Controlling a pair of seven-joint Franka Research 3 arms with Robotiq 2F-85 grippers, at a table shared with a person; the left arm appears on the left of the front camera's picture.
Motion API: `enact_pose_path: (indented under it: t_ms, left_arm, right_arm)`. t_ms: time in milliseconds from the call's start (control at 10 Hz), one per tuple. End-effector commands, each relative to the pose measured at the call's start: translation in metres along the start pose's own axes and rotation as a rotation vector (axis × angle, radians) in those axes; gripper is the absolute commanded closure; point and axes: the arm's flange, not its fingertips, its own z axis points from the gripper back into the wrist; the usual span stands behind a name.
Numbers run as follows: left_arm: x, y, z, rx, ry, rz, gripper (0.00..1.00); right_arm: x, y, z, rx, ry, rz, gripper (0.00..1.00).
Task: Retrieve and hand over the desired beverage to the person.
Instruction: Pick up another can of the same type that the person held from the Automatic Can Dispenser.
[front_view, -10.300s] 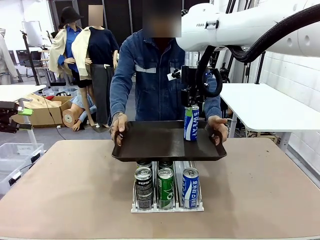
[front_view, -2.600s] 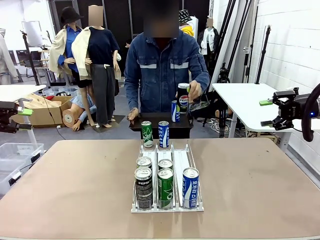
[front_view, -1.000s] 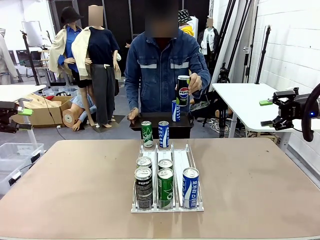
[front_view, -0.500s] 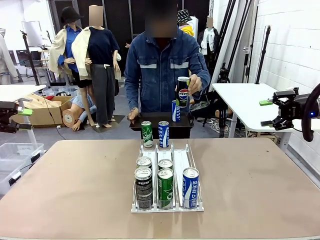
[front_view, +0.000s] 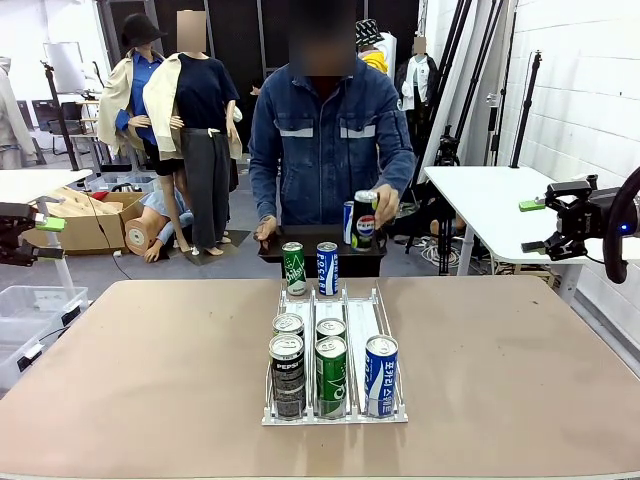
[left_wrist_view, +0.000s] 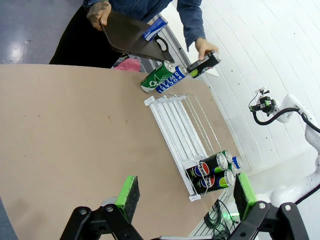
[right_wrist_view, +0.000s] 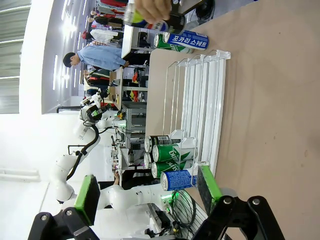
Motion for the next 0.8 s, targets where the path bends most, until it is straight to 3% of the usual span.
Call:
enact_pose_path:
  t_ms: [0, 700]
  left_arm:
    - [0.0003, -0.0013, 0.0017, 0.004, 0.003, -0.001, 0.00]
    - [0.0066, -0.0069, -0.0043, -0.031, 0.023, 0.013, 0.00]
  right_arm:
    - [0.0000, 0.0000, 0.0000, 0.000, 0.000, 0.000, 0.00]
    - [-0.0005, 0.0020, 0.0011, 0.005, 0.006, 0.021, 0.00]
